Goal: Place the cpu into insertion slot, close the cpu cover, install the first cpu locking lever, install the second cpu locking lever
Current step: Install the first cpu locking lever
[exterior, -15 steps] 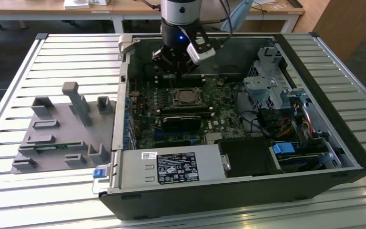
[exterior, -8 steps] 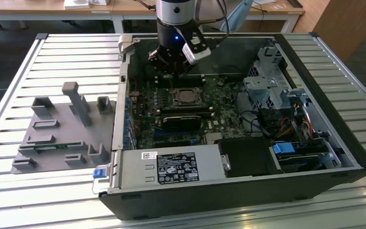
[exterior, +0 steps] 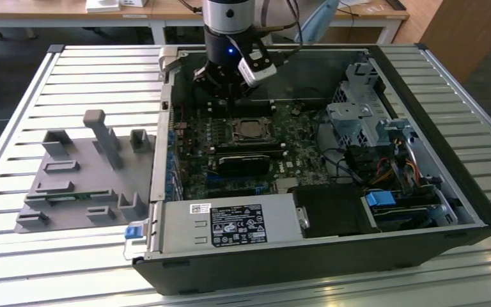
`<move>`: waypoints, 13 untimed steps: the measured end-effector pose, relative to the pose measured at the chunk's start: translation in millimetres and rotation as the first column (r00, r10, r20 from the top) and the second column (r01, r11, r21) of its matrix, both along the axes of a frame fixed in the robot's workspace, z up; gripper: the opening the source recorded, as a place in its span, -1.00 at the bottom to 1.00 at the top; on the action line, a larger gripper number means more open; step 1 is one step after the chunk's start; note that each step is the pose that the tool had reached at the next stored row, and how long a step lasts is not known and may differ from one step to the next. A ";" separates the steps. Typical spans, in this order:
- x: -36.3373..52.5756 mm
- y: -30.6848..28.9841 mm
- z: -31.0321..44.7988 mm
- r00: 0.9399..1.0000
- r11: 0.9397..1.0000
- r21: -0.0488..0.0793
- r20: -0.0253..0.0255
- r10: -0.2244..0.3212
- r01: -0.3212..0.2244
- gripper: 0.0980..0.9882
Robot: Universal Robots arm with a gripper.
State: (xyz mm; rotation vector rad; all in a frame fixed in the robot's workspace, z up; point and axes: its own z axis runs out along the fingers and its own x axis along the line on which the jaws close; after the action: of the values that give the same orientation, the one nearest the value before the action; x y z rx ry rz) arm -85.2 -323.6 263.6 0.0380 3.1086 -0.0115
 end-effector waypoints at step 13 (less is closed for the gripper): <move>-11.2 1.9 -0.6 1.000 1.000 0.000 0.000 0.000 0.000 -0.98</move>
State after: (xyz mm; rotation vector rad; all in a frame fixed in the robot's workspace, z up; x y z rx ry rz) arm -96.4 -321.7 263.0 0.0381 3.1087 -0.0116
